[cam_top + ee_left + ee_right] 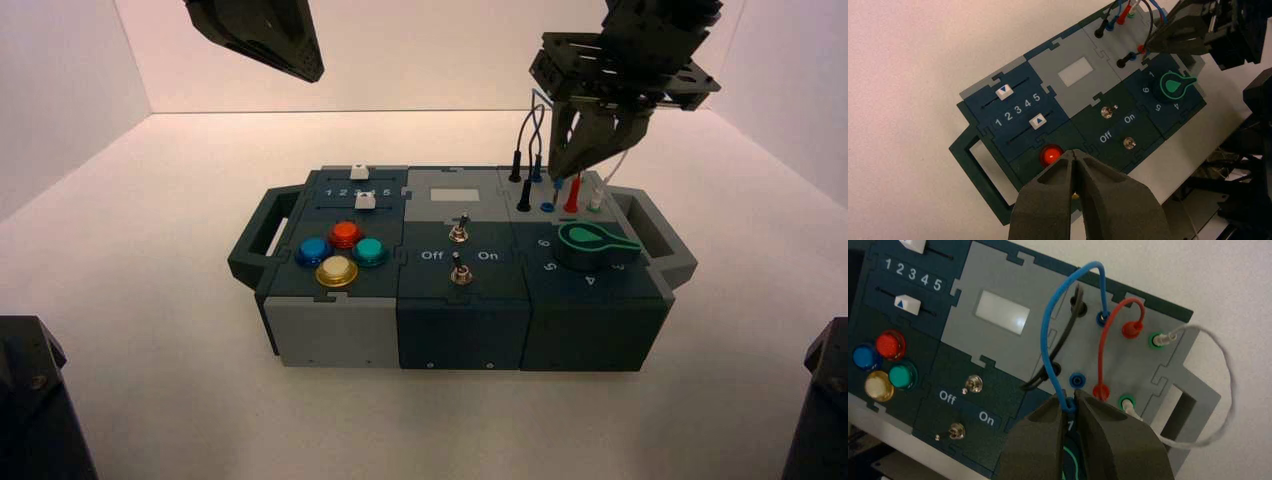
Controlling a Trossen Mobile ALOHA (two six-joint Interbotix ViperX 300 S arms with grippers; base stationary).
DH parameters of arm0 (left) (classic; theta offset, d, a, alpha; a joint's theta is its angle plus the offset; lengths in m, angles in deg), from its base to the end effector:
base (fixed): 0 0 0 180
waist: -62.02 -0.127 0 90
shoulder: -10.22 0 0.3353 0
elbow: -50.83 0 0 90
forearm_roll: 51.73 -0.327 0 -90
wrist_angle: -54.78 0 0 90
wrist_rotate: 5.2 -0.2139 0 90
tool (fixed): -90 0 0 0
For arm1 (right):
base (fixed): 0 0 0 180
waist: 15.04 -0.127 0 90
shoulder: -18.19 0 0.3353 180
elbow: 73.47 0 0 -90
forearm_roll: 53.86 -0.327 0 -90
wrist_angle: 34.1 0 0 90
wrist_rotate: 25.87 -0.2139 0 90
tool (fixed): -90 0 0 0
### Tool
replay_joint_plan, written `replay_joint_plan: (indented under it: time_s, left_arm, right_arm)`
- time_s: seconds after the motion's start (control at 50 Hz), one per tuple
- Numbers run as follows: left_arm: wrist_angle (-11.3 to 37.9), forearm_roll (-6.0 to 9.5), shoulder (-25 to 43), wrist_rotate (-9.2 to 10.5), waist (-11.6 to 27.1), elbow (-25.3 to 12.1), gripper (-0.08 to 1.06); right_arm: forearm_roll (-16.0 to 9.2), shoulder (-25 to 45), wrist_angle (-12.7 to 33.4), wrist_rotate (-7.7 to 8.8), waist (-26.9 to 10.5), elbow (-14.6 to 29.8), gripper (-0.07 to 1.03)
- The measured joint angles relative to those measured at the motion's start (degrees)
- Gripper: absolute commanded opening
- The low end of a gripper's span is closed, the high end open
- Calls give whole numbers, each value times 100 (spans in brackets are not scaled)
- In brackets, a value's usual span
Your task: Insert the blue wire.
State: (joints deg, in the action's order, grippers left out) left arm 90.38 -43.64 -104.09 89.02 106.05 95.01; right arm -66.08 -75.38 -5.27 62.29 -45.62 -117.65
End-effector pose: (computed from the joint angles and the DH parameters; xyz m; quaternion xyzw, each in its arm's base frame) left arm 0.1972 -0.2150 0.1464 0.0792 0.4688 -0.3229 0.8184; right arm 0.2506 0.1735 0.0503 -0.0345 0.5774 0.1957 0.7919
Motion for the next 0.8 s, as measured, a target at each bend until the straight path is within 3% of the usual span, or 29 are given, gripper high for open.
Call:
replay_joint_plan:
  time_s: [0.3, 0.34, 0.46, 0.8]
  left_arm:
    - [-9, -18, 0, -9, 9, 0, -3]
    - [-9, -9, 9, -9, 9, 0, -3]
    - [-9, -26, 18, -18, 9, 0, -3]
    - [0, -26, 18, -26, 0, -9, -3]
  right_arm:
    - [0, 0, 0, 0, 0, 0, -2]
    - [70, 404, -132, 0, 9, 123, -2]
    - [114, 501, -211, -9, 26, 149, -2]
    - [141, 325, -97, -18, 70, 158, -2]
